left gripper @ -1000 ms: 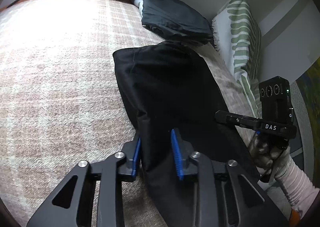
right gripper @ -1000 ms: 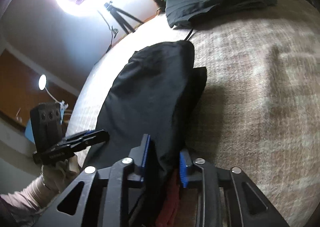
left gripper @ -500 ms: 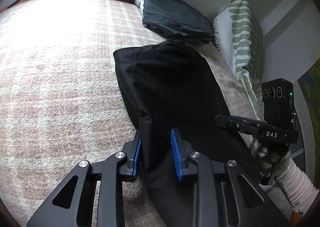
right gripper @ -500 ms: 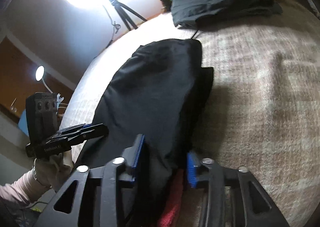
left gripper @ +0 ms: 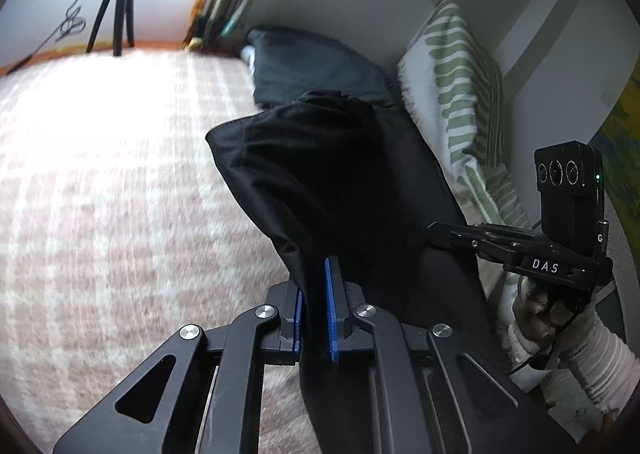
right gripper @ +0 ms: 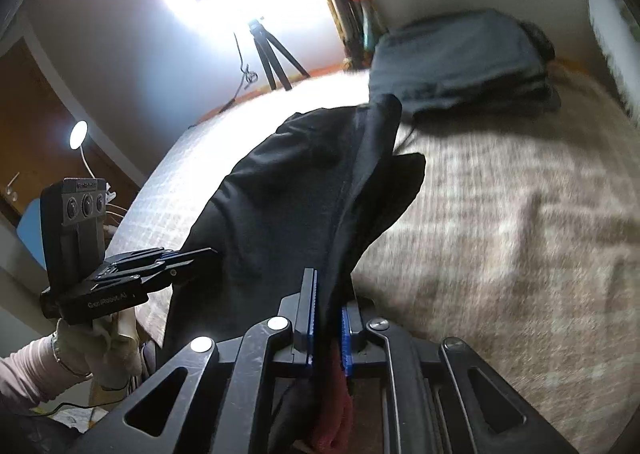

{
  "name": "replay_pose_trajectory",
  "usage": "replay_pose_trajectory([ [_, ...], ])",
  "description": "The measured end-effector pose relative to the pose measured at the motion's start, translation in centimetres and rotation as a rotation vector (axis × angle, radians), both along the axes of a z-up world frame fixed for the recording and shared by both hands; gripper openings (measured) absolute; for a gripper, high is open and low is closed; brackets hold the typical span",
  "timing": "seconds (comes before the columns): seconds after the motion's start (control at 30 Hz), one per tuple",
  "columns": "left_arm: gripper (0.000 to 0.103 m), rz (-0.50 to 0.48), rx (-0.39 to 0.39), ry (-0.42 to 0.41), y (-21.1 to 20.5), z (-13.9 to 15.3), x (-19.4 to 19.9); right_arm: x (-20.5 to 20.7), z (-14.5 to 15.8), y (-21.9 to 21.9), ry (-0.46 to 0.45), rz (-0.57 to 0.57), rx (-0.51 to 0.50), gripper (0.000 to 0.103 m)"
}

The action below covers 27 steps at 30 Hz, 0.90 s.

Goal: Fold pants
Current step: 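Carry the folded pants with both tools toward the dark garment by the pillow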

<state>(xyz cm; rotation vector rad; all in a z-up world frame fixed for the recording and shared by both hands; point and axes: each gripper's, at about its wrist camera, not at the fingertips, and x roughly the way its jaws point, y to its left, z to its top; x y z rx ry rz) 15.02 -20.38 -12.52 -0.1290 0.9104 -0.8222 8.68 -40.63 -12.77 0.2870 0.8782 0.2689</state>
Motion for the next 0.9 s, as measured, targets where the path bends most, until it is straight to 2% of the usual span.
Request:
replay_pose_trajectory([
  [0.2, 0.008, -0.025, -0.009, -0.076, -2.1, 2.8, 2.1, 1.4, 3.1, -0.9, -0.062, -0.022, -0.033, 0.008],
  [0.43, 0.008, -0.047, -0.033, -0.176, -5.8, 6.9, 7.3, 4.9, 6.8, -3.8, -0.149, -0.070, -0.061, 0.008],
  [0.7, 0.008, -0.052, -0.049, -0.242, -11.1, 9.6, 14.4, 12.4, 9.8, -8.7, -0.193, -0.137, -0.080, 0.008],
  [0.9, 0.008, -0.047, -0.039, -0.239, -14.6, 10.0, 18.9, 17.6, 10.7, -11.4, -0.200, -0.170, -0.125, 0.008],
])
